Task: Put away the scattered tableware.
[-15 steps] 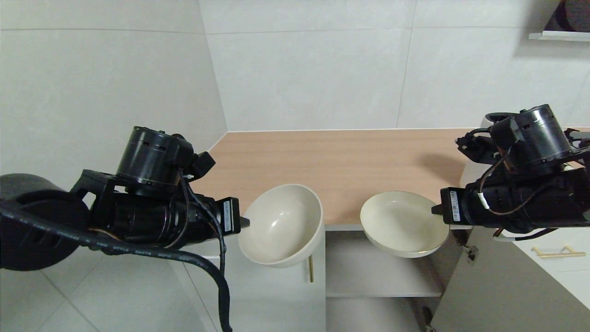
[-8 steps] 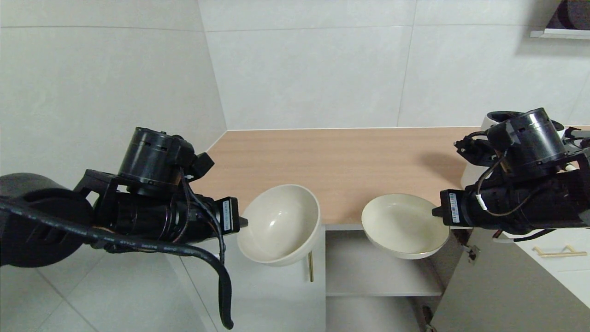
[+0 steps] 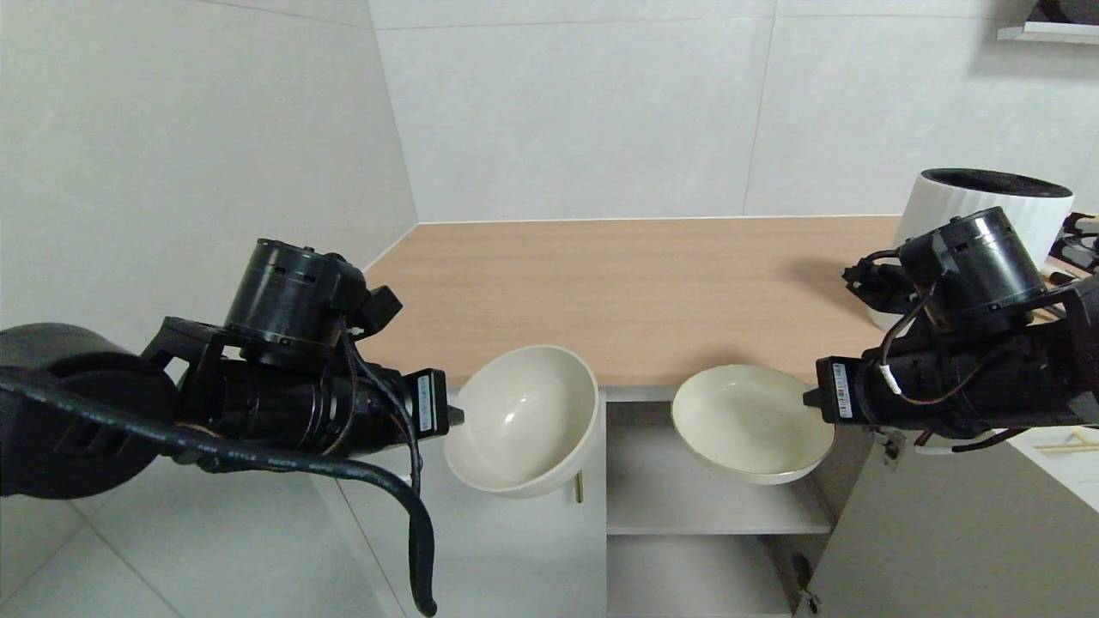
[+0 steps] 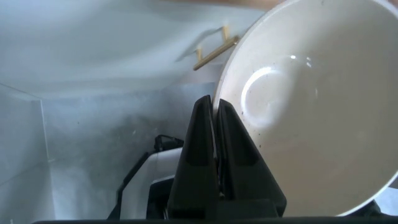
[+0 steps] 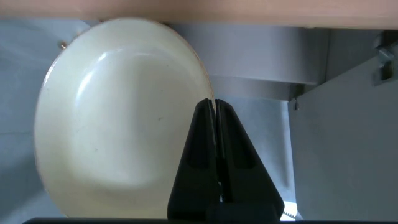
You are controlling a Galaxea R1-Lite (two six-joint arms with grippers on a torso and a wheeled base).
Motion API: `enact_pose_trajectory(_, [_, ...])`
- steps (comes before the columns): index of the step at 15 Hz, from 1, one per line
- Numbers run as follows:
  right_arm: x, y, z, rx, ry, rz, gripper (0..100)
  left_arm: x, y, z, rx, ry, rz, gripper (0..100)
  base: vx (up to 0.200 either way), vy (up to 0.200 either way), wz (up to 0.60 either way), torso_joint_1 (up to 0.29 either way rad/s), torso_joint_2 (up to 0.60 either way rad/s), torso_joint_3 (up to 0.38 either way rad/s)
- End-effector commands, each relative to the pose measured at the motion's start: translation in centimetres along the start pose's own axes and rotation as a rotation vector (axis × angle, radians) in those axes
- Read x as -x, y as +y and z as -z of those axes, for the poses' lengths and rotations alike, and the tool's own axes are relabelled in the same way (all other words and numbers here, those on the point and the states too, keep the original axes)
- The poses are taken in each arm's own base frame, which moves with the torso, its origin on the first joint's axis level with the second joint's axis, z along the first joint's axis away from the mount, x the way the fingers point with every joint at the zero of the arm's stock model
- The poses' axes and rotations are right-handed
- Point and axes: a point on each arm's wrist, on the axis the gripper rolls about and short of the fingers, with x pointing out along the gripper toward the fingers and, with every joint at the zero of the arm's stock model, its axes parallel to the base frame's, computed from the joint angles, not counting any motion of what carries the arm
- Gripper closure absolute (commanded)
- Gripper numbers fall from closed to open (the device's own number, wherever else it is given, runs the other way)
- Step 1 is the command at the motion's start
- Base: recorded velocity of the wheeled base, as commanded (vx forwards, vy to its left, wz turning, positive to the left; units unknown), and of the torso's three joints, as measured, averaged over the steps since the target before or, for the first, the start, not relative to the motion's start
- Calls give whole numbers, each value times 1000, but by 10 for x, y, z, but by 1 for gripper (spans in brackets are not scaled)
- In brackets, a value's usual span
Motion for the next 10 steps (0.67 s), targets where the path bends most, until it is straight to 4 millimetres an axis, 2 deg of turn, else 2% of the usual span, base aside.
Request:
enact_pose_trajectory(1, [-1, 0, 0, 6, 3, 1, 100, -1, 0, 0, 0, 2, -1, 100, 0, 0, 0, -188, 466, 261])
enact_pose_trajectory(10, [-4, 0, 2, 14, 15, 4, 100, 0, 0, 0, 0, -2, 0, 100, 0, 0, 0, -176, 468, 290])
